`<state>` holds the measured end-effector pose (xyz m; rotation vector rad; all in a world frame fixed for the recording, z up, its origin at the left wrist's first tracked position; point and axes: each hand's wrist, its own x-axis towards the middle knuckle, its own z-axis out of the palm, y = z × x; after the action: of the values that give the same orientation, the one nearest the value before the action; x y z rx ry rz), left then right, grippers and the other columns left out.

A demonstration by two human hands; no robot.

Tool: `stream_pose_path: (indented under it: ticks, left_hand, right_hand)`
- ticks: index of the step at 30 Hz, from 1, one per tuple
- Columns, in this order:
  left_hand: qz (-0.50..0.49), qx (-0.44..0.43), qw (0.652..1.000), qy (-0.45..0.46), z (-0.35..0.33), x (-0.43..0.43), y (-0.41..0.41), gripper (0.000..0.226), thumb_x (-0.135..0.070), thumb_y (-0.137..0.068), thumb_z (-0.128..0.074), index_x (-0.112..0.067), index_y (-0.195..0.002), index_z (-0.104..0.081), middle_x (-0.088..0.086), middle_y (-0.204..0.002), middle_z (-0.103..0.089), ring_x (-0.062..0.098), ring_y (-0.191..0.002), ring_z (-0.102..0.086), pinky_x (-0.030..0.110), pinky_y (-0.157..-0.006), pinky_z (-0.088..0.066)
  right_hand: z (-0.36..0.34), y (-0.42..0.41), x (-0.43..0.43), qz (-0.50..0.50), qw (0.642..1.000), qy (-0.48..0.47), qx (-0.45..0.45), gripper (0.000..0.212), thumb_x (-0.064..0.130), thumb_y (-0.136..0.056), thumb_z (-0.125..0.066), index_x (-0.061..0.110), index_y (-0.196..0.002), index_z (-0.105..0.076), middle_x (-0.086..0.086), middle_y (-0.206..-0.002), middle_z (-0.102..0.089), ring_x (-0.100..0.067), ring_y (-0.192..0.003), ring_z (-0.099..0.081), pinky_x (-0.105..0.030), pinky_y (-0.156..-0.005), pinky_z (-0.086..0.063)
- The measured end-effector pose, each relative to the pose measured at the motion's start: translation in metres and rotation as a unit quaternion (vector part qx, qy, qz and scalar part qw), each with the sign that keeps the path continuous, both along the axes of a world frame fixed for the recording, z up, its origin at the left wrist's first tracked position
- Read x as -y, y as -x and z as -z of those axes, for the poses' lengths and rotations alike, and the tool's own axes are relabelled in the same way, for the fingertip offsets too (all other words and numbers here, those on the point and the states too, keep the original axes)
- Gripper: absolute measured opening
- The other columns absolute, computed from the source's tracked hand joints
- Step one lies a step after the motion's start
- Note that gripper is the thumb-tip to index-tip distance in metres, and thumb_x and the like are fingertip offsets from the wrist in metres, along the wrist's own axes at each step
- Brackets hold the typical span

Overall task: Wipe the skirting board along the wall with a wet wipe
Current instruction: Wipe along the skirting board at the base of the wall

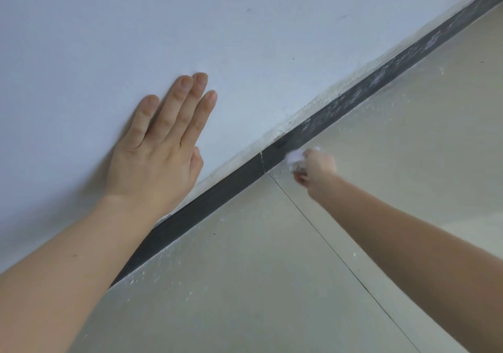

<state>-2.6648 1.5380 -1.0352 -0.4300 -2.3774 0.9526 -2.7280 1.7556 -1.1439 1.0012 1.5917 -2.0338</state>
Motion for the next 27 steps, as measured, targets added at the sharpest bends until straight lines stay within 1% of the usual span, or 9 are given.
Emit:
stream_pose_path:
  ticks: [4, 7, 9, 11, 14, 17, 23, 25, 27]
  left_hand:
    - [0.01, -0.017, 1.0, 0.018, 0.001, 0.002, 0.001, 0.067, -0.029, -0.096, -0.031, -0.01, -0.155, -0.006, 0.009, -0.16, 0.009, 0.019, -0.146, 0.015, 0.036, -0.116, 0.009]
    - [0.011, -0.018, 1.0, 0.021, 0.0, 0.003, 0.001, 0.067, -0.029, -0.096, -0.032, -0.01, -0.155, -0.007, 0.009, -0.161, 0.006, 0.019, -0.147, 0.014, 0.036, -0.116, 0.008]
    - [0.007, -0.021, 0.999, 0.028, 0.002, 0.003, 0.001, 0.066, -0.029, -0.095, -0.031, -0.011, -0.155, -0.008, 0.008, -0.161, 0.006, 0.019, -0.147, 0.015, 0.036, -0.116, 0.008]
    - [0.004, -0.027, 0.999, 0.033, 0.003, 0.003, 0.002, 0.066, -0.029, -0.095, -0.031, -0.011, -0.155, -0.008, 0.009, -0.161, 0.008, 0.019, -0.147, 0.015, 0.036, -0.116, 0.007]
    - [-0.002, -0.035, 0.999, 0.024, 0.004, 0.001, 0.003, 0.067, -0.028, -0.095, -0.031, -0.011, -0.155, -0.008, 0.01, -0.16, 0.01, 0.02, -0.146, 0.016, 0.037, -0.116, 0.008]
    - [-0.024, -0.033, 0.999, 0.006, 0.007, -0.006, 0.003, 0.068, -0.029, -0.095, -0.03, -0.011, -0.155, -0.006, 0.01, -0.159, 0.015, 0.02, -0.145, 0.02, 0.038, -0.115, 0.015]
    - [-0.022, -0.022, 1.0, -0.005, 0.007, -0.007, 0.0, 0.068, -0.03, -0.094, -0.03, -0.011, -0.155, -0.006, 0.01, -0.16, 0.01, 0.02, -0.146, 0.016, 0.038, -0.115, 0.012]
    - [-0.009, -0.018, 1.0, 0.0, 0.005, -0.003, 0.0, 0.067, -0.029, -0.094, -0.031, -0.013, -0.155, -0.009, 0.009, -0.161, 0.003, 0.021, -0.147, 0.007, 0.036, -0.115, 0.009]
    - [-0.008, -0.019, 1.0, -0.001, 0.005, -0.002, -0.001, 0.066, -0.029, -0.094, -0.032, -0.013, -0.155, -0.011, 0.008, -0.161, 0.0, 0.021, -0.146, 0.0, 0.036, -0.116, 0.007]
  right_hand:
    - [0.018, -0.015, 0.038, -0.155, 0.987, 0.016, 0.04, 0.022, 0.011, -0.091, -0.05, 0.02, -0.073, -0.042, -0.002, -0.072, -0.053, -0.024, -0.081, -0.054, -0.017, -0.043, -0.051]
    - [0.006, 0.016, 0.042, -0.111, 0.993, -0.017, 0.047, 0.029, 0.009, -0.091, -0.05, 0.017, -0.067, -0.037, 0.001, -0.07, -0.04, -0.02, -0.08, -0.048, -0.015, -0.042, -0.045]
    - [-0.002, 0.034, 0.02, -0.091, 0.987, -0.135, 0.007, 0.031, 0.007, -0.088, -0.054, 0.015, -0.064, -0.037, 0.002, -0.064, -0.038, -0.018, -0.075, -0.048, -0.019, -0.057, -0.042]
    - [0.001, 0.057, -0.01, 0.018, 0.999, -0.03, -0.004, 0.018, 0.003, -0.086, -0.05, 0.014, -0.073, -0.045, -0.002, -0.066, -0.039, -0.022, -0.072, -0.047, -0.025, -0.068, -0.047]
    - [-0.003, 0.055, -0.033, 0.052, 0.992, -0.115, 0.019, 0.012, 0.007, -0.091, -0.045, 0.01, -0.1, -0.053, -0.005, -0.07, -0.05, -0.021, -0.072, -0.054, -0.037, -0.089, -0.055]
    - [-0.004, 0.025, -0.019, 0.013, 0.993, -0.112, 0.031, 0.024, 0.012, -0.098, -0.04, 0.009, -0.117, -0.055, -0.002, -0.067, -0.046, -0.018, -0.064, -0.051, -0.029, -0.078, -0.053]
    - [-0.012, -0.001, 0.044, -0.162, 0.987, 0.004, 0.026, 0.008, 0.006, -0.092, -0.045, 0.013, -0.092, -0.049, -0.011, -0.085, -0.05, -0.023, -0.072, -0.053, -0.025, -0.05, -0.052]
    - [-0.023, 0.023, 0.028, -0.131, 0.991, -0.012, 0.006, 0.018, 0.006, -0.091, -0.047, 0.016, -0.077, -0.043, -0.004, -0.077, -0.045, -0.023, -0.081, -0.051, -0.019, -0.045, -0.05]
    - [-0.039, 0.052, -0.004, -0.043, 0.998, -0.033, 0.017, 0.026, 0.005, -0.087, -0.052, 0.015, -0.066, -0.041, -0.001, -0.065, -0.041, -0.019, -0.068, -0.048, -0.017, -0.047, -0.043]
